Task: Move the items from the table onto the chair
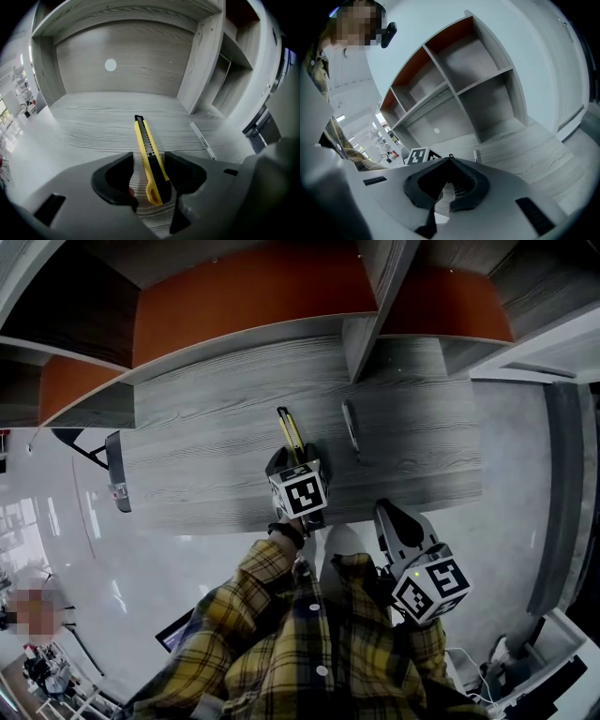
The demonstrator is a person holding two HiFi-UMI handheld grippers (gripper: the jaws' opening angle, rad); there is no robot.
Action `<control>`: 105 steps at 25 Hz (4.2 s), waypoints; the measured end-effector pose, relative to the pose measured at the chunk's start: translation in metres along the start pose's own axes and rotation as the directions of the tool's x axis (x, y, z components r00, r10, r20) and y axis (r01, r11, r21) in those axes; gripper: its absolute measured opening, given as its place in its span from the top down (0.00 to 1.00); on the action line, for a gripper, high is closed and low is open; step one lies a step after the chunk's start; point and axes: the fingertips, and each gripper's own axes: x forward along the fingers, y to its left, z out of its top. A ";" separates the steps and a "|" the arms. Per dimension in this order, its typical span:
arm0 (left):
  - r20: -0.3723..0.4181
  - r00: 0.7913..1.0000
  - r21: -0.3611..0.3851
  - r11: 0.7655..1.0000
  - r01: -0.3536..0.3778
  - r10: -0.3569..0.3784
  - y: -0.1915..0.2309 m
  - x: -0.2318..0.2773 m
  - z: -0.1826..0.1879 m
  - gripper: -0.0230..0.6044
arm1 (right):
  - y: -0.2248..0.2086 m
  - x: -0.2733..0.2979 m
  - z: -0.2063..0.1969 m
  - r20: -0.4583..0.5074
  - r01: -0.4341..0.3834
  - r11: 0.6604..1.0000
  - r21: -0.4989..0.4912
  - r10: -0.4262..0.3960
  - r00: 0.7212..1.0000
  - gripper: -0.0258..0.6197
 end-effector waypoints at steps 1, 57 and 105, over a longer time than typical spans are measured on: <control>0.002 1.000 0.013 1.000 -0.007 0.007 -0.001 0.000 0.000 0.63 | -0.001 0.000 0.000 0.000 0.000 1.000 0.000 0.000 1.000 0.93; 0.275 0.929 -0.422 0.899 -0.114 0.247 0.578 -0.183 0.005 0.78 | 0.430 0.271 -0.124 -0.404 -0.559 0.767 -0.314 0.425 0.810 0.93; -0.135 0.986 -0.442 0.885 -0.145 0.094 0.734 0.169 -0.151 0.77 | 0.538 0.510 -0.260 -0.613 -0.601 0.735 -0.315 0.326 0.720 0.93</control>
